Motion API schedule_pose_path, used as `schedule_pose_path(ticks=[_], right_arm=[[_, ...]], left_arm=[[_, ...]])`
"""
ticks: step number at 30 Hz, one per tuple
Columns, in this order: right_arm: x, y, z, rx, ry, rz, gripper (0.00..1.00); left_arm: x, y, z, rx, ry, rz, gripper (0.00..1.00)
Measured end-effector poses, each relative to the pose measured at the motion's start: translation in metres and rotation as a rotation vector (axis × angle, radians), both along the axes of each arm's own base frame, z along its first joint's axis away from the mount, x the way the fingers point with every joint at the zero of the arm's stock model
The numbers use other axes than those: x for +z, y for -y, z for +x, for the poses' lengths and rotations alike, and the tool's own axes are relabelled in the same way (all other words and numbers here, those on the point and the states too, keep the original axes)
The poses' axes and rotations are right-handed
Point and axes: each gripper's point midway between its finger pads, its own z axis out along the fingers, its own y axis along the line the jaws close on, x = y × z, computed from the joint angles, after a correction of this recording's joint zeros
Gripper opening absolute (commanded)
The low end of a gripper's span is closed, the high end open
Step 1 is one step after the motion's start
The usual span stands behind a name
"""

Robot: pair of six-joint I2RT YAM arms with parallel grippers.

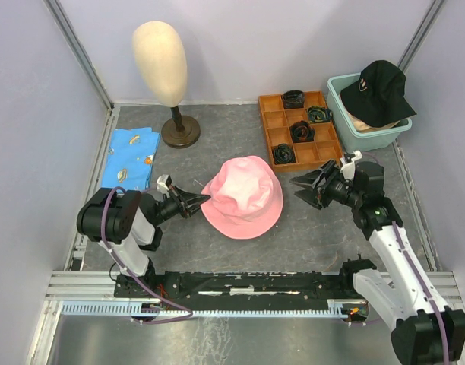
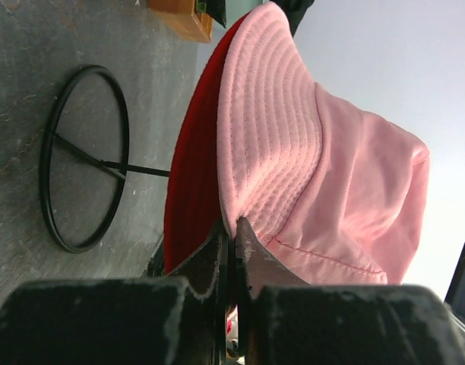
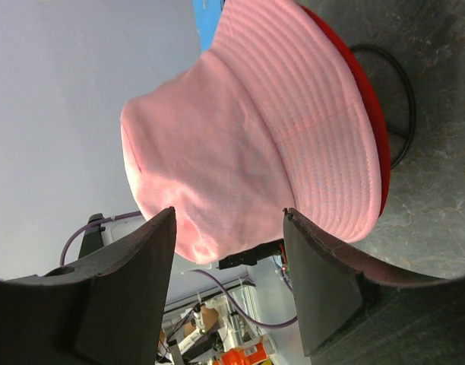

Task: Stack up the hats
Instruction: Stack the hat on the hat.

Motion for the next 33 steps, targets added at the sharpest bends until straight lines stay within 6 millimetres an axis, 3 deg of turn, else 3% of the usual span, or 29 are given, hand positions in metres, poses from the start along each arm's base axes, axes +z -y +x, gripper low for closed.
schedule_pose_path(ticks=[10,23,33], right_arm=[[-0.021,0.001,0.029,0.024,-0.013,-0.005,0.65],[-0.089,0.0,0.004,0.088,-0.096,-0.008,0.64],[-0.098,-0.004,0.041,0.079,-0.06,0.065,0.64]], left_arm=[[-0.009,0.003,0.001,-0.036,-0.025,0.005,0.06],[-0.006,0.004,0.004,-0.048,-0.008,0.002,0.05],[-0.004,0.004,0.006,-0.048,0.0,0.001,0.03]])
